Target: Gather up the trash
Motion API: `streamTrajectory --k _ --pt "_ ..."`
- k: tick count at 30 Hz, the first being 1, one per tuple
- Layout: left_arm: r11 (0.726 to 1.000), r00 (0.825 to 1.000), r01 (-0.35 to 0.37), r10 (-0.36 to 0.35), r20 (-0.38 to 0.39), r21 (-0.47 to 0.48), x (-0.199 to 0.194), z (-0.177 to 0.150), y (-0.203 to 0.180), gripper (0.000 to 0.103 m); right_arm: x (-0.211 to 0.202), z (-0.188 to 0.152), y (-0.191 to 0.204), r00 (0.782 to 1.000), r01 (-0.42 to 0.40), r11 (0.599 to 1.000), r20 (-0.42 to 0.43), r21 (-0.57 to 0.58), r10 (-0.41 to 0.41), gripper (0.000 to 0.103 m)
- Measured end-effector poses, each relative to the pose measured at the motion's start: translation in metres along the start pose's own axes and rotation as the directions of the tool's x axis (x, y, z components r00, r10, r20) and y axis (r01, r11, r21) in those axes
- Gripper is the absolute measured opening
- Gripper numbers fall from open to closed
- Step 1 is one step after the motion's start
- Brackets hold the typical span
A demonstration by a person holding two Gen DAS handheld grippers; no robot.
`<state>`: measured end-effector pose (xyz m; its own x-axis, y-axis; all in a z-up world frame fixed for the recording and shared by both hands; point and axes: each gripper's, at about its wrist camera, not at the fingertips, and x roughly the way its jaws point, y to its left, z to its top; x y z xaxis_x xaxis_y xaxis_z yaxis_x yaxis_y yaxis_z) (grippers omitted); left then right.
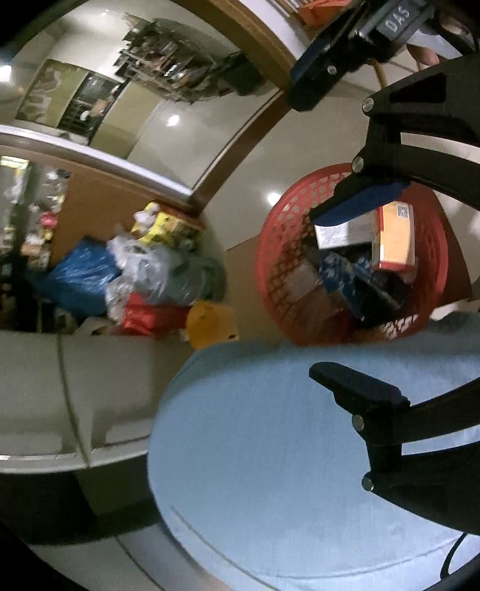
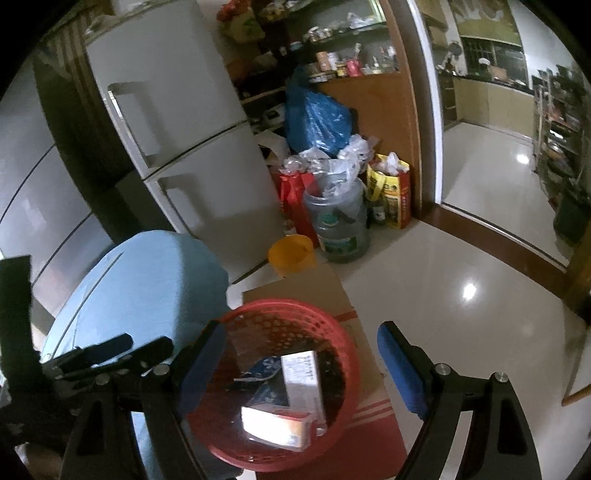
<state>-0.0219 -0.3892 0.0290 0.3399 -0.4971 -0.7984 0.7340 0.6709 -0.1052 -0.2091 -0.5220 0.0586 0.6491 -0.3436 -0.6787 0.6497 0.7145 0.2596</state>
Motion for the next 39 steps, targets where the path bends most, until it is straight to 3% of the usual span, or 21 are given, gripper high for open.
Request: streamTrajectory --k 8,21,27,39 --pt "0.992 0.983 -0.108 0.117 0.143 -0.066 -0.053 -0.019 0.042 0.082 -0.014 -0.018 0.042 1.000 -0.003 0.998 0.014 -0.063 0.004 0.090" --pt "0.944 0.949 -0.231 0.272 0.159 -0.235 -0.109 -0.084 0.118 0.083 -0.028 -0.088 0.113 0.999 -0.007 0.977 -0.043 -0.214 -0.003 0.090" --pt "0.935 0.945 -0.240 0.287 0.159 -0.259 -0.123 -0.106 0.129 0.085 -0.039 -0.098 0.125 1.000 0.007 0.969 -0.027 -0.249 -0.014 0.090" --pt "0.941 0.945 -0.229 0.276 0.173 -0.250 -0.130 -0.112 0.123 0.085 -0.049 -0.094 0.120 0.999 0.033 0.973 -0.003 -0.228 -0.035 0.090"
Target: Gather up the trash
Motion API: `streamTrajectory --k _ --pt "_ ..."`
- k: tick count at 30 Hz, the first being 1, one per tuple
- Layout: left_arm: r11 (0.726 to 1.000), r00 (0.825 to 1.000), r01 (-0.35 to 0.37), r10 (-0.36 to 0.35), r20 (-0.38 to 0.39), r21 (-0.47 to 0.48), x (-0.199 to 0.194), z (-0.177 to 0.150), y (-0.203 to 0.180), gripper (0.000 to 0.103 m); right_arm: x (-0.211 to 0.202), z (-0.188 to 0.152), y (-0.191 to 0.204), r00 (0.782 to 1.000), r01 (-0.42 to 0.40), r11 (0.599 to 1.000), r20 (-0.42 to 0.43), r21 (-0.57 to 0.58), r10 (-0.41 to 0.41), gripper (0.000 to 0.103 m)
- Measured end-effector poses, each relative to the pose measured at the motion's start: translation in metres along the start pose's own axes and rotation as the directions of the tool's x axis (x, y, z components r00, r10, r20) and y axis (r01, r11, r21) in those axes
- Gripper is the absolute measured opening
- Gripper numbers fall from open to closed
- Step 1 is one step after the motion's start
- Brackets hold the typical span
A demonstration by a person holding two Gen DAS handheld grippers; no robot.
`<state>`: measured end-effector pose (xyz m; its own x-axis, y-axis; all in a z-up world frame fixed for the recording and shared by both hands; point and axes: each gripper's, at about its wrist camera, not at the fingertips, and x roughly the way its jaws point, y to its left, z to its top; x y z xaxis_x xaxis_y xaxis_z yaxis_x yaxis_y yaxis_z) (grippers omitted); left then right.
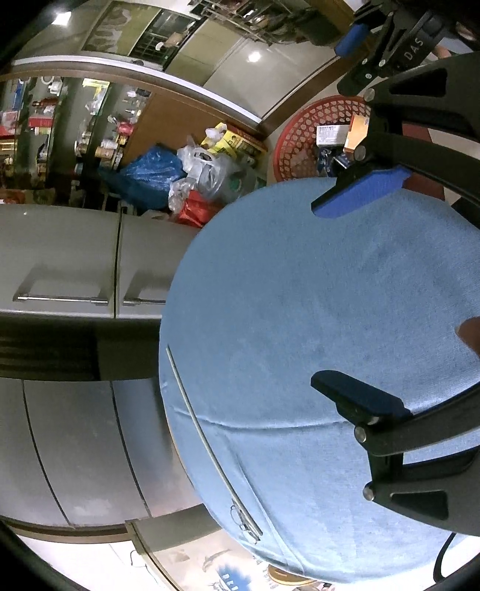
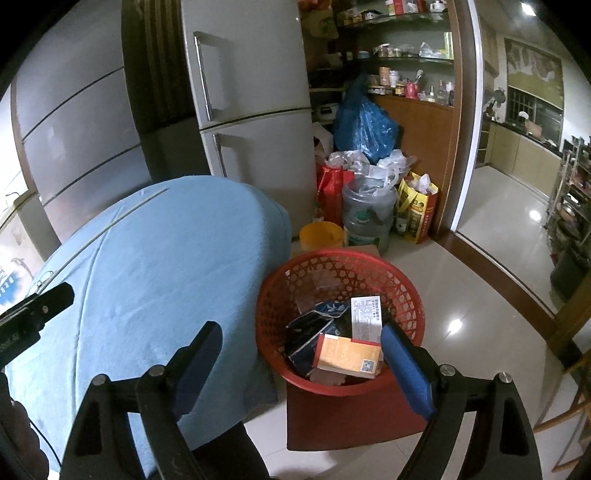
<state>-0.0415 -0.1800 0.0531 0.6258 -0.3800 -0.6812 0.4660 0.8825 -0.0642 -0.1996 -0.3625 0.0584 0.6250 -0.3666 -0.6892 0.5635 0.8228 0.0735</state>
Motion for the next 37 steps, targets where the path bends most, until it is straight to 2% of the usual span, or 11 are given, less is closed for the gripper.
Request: streamTrajectory --k 28,37 --pt "0.999 1.000 0.019 -0.018 -0.017 0.026 0.004 -0.004 -0.007 0.085 0.002 -0.001 -0.004 1.000 0.013 1.000 -0.012 0.015 -0.013 0.090" --pt "0.997 0.999 0.039 -0.037 -0.023 0.062 0.005 -0.007 -0.012 0.085 0.005 0.001 -0.007 0.999 0.020 1.000 -0.028 0.017 -0.020 0.090"
